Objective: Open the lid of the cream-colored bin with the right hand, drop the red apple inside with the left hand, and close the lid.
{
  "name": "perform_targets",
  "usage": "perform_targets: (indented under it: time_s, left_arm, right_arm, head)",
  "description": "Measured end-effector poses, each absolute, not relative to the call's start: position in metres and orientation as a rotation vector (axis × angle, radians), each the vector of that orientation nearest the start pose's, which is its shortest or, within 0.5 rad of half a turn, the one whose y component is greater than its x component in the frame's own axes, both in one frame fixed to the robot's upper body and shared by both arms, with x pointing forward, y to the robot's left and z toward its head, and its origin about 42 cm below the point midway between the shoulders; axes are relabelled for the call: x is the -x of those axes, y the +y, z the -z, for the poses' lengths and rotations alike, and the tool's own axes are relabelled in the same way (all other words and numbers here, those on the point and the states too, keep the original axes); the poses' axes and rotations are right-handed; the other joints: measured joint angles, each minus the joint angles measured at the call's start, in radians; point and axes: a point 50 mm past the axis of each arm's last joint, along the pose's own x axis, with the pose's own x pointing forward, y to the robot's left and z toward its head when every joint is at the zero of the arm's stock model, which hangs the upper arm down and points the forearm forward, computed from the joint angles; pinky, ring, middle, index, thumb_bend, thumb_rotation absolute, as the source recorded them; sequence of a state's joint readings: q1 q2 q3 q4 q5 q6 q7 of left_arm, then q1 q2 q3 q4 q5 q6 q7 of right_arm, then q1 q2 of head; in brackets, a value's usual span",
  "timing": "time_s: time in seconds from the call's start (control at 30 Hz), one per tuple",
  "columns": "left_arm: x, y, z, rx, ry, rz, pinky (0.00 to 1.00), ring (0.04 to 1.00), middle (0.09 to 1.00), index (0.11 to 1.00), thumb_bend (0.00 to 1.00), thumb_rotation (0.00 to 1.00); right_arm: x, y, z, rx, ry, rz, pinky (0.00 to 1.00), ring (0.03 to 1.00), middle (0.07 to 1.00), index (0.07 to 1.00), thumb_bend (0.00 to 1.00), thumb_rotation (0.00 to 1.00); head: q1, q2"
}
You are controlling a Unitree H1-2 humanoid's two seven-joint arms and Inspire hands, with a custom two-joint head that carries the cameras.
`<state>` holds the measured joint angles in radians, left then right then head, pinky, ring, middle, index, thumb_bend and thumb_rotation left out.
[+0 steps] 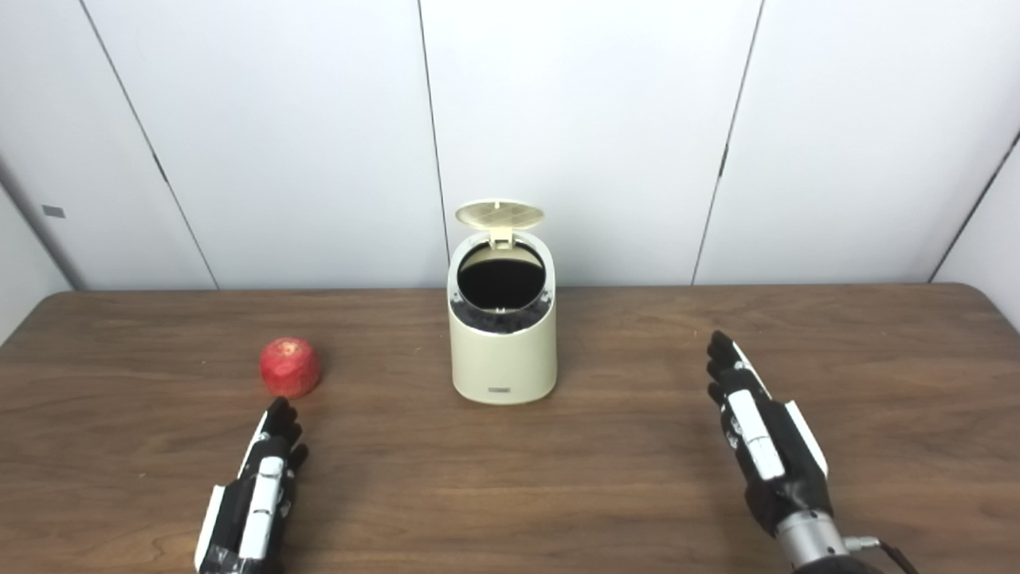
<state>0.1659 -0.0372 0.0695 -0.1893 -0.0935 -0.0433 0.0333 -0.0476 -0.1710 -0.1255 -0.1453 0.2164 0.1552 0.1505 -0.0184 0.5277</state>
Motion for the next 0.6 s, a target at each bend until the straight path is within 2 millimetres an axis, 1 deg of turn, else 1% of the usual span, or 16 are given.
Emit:
perform_targets:
  time_s: [0.07,0.13,0.23,0.27,0.3,0.33,0.4,0.47,0.5,0.6]
  left_arm:
    - [-0.229,0.232,-0.109,0.109,-0.076,-0.149,1.00,0.994,0.987,0.999,0.45,0.79]
    - [-0.229,0.233,-0.109,0.107,-0.078,-0.149,1.00,0.994,0.987,0.997,0.45,0.79]
    - [-0.229,0.235,-0.110,0.103,-0.081,-0.150,1.00,0.997,0.992,1.000,0.46,0.78]
    - [-0.229,0.235,-0.111,0.102,-0.083,-0.148,1.00,0.998,0.992,1.000,0.50,0.74]
    - [-0.228,0.235,-0.112,0.101,-0.080,-0.147,1.00,0.996,0.992,1.000,0.51,0.72]
    - [-0.227,0.236,-0.113,0.099,-0.076,-0.145,1.00,0.993,0.991,1.000,0.53,0.71]
    - [-0.224,0.238,-0.113,0.092,-0.069,-0.144,1.00,0.991,0.986,1.000,0.55,0.69]
    - [-0.222,0.240,-0.113,0.089,-0.063,-0.145,1.00,0.995,0.989,1.000,0.54,0.69]
    - [-0.221,0.240,-0.114,0.088,-0.062,-0.144,1.00,0.994,0.988,1.000,0.55,0.68]
    - [-0.220,0.240,-0.117,0.087,-0.053,-0.144,1.00,0.995,0.985,0.998,0.55,0.67]
  right_arm:
    - [-0.291,-0.281,-0.143,-0.065,-0.048,-0.067,1.00,0.990,0.981,0.964,0.55,0.96]
    - [-0.286,-0.280,-0.138,-0.078,-0.036,-0.062,1.00,0.986,0.978,0.961,0.54,0.96]
    - [-0.281,-0.278,-0.134,-0.089,-0.034,-0.053,1.00,0.983,0.968,0.949,0.52,0.92]
    - [-0.281,-0.278,-0.134,-0.091,-0.036,-0.051,1.00,0.984,0.971,0.953,0.53,0.91]
    - [-0.280,-0.277,-0.133,-0.092,-0.041,-0.051,1.00,0.988,0.976,0.957,0.53,0.91]
    - [-0.278,-0.277,-0.133,-0.094,-0.046,-0.050,1.00,0.989,0.977,0.956,0.54,0.90]
    - [-0.276,-0.275,-0.131,-0.100,-0.051,-0.049,1.00,0.996,0.984,0.961,0.55,0.90]
    - [-0.274,-0.274,-0.130,-0.108,-0.054,-0.049,1.00,0.998,0.987,0.961,0.56,0.90]
    - [-0.273,-0.274,-0.130,-0.115,-0.056,-0.052,1.00,0.999,0.989,0.965,0.56,0.90]
    - [-0.269,-0.275,-0.128,-0.124,-0.060,-0.058,1.00,1.000,0.997,0.978,0.58,0.91]
  head:
    - [0.000,0.002]
    - [0.002,0.005]
    - [0.014,0.011]
    - [0.020,0.017]
    - [0.020,0.017]
    - [0.043,0.024]
    - [0.048,0.025]
    - [0.081,0.031]
    - [0.081,0.031]
    - [0.135,0.040]
